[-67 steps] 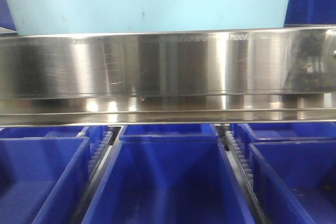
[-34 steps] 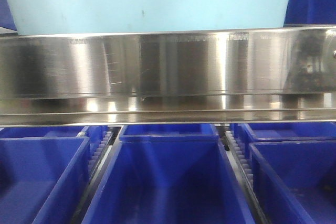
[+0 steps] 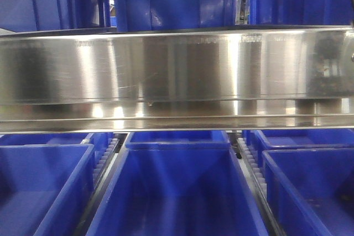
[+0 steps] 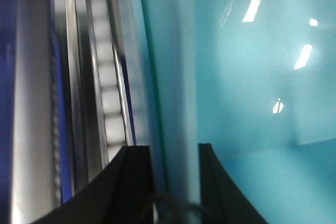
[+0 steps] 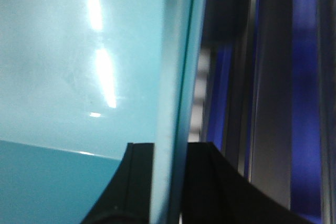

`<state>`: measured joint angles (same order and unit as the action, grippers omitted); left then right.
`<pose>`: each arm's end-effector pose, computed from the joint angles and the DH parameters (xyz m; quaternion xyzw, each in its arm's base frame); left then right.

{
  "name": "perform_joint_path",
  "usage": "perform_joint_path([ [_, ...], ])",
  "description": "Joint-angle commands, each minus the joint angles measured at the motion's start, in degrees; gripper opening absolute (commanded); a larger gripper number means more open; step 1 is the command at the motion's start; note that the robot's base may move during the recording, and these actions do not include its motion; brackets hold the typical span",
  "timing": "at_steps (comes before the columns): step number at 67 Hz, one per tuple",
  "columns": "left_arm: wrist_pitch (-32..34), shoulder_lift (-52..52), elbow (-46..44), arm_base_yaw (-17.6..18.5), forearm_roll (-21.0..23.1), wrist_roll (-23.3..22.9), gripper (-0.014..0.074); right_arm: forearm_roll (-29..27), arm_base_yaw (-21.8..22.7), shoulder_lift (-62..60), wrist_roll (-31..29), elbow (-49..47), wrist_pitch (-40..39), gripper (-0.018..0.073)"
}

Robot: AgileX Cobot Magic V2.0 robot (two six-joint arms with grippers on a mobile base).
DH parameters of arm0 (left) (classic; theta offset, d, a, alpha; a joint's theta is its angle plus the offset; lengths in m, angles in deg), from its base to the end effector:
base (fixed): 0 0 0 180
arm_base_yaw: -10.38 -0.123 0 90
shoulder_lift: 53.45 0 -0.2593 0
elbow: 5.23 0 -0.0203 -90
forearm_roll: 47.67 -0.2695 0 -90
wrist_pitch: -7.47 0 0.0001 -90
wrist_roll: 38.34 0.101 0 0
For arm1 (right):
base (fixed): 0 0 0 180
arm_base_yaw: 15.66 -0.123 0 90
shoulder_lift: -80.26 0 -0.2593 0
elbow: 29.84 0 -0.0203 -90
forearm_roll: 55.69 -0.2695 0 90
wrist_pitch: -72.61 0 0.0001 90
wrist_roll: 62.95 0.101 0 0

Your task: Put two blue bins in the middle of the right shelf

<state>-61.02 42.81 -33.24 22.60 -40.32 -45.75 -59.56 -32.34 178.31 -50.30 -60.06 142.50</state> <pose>0.3297 -0.0837 0.4266 0.0391 0.9268 -0.1259 0.3515 0.3296 0.1055 0.4256 -0.0334 0.9316 0.1239 0.3402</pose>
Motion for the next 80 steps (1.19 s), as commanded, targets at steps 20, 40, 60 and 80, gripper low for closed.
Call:
perform_joint_path([
  [20,5.3,-1.7,-9.4,0.2,4.1,7.4,-0.011,-2.1,-0.1,-1.1,-5.7,-5.4,-9.3,-0.0164],
  [40,5.1,-1.7,-9.4,0.2,4.1,7.4,-0.011,-1.6,0.0,-1.7,-5.7,-5.4,-12.0,-0.0164],
  [60,5.0,-1.7,-9.4,0.2,4.0,7.4,-0.011,-1.5,0.0,-3.2,-5.7,-5.4,-14.6,-0.0164],
  [80,5.1,-1.7,-9.4,0.2,3.9,7.4,-0.011,-1.5,0.0,-3.2,-5.7,-5.4,-14.4,-0.0164],
])
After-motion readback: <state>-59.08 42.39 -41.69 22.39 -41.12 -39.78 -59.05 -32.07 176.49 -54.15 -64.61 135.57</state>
